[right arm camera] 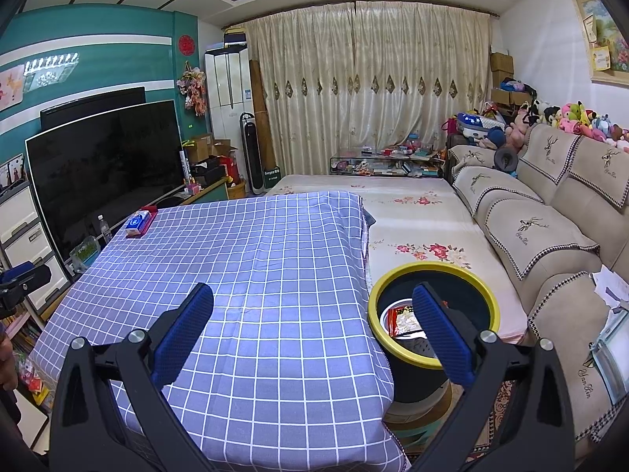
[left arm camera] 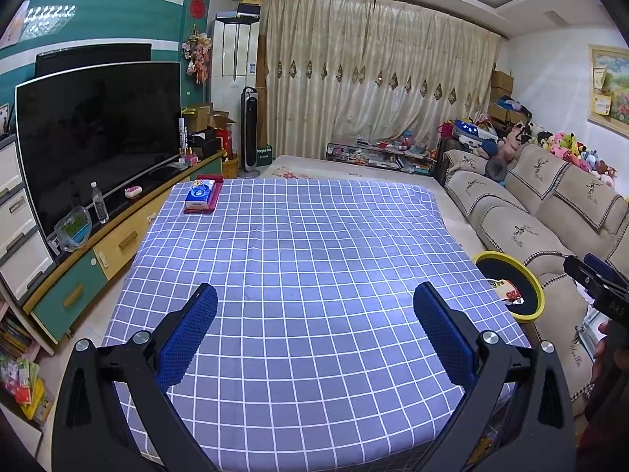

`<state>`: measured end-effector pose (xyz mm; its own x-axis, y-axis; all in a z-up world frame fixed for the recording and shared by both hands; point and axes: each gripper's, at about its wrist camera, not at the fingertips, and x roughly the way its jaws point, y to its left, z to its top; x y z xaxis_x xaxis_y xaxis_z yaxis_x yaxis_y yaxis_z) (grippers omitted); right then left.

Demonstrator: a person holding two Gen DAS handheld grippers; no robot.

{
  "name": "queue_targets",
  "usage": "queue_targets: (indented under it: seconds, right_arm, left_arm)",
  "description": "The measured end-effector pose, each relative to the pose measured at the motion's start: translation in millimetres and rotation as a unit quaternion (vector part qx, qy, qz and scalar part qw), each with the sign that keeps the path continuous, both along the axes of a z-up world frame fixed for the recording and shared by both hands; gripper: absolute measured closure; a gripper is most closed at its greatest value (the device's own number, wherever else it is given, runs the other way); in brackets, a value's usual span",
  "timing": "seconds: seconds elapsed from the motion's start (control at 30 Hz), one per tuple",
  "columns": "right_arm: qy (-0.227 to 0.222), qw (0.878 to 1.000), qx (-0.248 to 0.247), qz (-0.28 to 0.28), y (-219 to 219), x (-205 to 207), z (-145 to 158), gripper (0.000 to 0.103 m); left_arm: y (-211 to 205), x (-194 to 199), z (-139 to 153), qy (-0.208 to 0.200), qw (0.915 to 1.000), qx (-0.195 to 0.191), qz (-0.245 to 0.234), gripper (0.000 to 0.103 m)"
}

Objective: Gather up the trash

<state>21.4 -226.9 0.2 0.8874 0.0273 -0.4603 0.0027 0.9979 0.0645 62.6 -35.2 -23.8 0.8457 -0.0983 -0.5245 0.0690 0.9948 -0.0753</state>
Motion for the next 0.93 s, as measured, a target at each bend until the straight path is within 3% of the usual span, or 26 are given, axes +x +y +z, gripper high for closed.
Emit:
queue_targets:
  seconds: [0.13,0.27,0.53,0.67,0.73,0.93]
  right_arm:
    - [0.003,1.0,0.001,0.0,1.3,1.7,-2.4,0.007]
    - [0.008,1.0,0.001,0.002,3.4,4.8,-5.6,0.007]
    - [0.018,1.0,0.002,0.003,5.1,13.6,-11.5,0.007]
    - [0.032,0.999,-0.001,0.007,7.6,23.5,-17.6,0.007]
    - [0.036,0.999,-0.001,0.009,9.9,28.0,-19.6,0.007]
    - [0.043,0.999,-0.004,0.017,16.7,44.6,-21.0,0.007]
  left_arm:
    - [1.0,2.4,-0.9,-0.007,1.0,0.0,-0.002,0.005]
    - [4.7,12.7,-5.9,0.011,0.9995,-0.025,-0.014,0.005]
    - [12.5,24.1,-10.4,-0.007,0.9989,-0.043,-0.018,0.006]
    - [10.5,29.5,-10.2,-0.024,0.9997,-0.008,0.006,0.005]
    - [13.8,37.2,-9.9,-0.011,0.9996,0.002,0.025,0.005]
    - [30.4,56.4,-11.7,0.002,0.9993,-0.019,0.031,0.005]
